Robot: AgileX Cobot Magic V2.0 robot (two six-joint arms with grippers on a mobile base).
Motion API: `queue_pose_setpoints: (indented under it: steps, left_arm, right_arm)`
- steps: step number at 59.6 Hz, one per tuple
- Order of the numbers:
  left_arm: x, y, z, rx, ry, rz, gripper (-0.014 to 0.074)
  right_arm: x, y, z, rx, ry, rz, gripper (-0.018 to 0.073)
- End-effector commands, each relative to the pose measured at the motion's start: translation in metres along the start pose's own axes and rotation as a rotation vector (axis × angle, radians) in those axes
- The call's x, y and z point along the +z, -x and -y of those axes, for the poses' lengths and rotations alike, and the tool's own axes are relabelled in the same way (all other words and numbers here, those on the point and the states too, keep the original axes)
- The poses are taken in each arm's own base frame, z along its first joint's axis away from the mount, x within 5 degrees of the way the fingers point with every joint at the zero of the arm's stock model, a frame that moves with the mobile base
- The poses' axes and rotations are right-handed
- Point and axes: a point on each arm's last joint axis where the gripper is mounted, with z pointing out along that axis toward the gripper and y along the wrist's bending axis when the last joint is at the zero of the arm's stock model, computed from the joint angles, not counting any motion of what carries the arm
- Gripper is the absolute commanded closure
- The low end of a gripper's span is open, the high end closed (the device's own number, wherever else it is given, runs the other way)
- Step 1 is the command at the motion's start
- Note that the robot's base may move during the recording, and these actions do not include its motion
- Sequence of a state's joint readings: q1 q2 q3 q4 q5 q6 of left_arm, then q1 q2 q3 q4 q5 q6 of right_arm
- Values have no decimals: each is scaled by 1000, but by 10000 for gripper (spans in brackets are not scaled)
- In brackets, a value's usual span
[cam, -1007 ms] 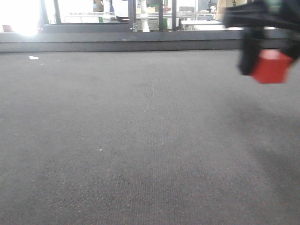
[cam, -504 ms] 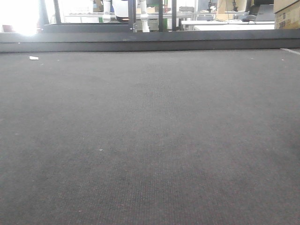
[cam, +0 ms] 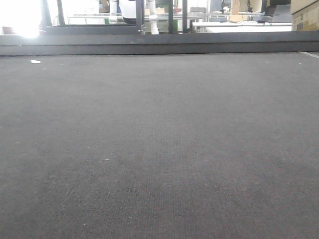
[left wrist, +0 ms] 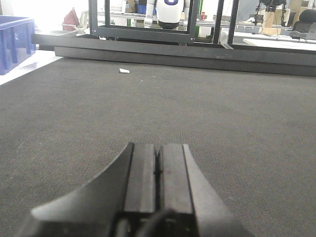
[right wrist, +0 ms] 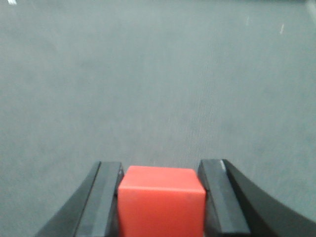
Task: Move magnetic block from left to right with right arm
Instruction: 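Hold the red cube raised in the right gripper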
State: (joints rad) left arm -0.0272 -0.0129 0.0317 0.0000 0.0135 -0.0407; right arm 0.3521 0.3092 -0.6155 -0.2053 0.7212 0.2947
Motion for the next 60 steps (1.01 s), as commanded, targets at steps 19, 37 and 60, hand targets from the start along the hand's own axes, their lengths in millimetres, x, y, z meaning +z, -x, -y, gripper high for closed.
queue_pose_setpoints:
  steps: [19,37,60]
  left_arm:
    - [-1,6,0,-7,-3,94,713]
    - [-1,6,0,-7,-3,94,713]
    - [-1,6,0,-7,-3,94,712]
  right_arm:
    - [-52,12,5,-15,43,367,375]
    - [-54,11,5,-14,43,371,375]
    - [-54,11,5,-14,43,371,375]
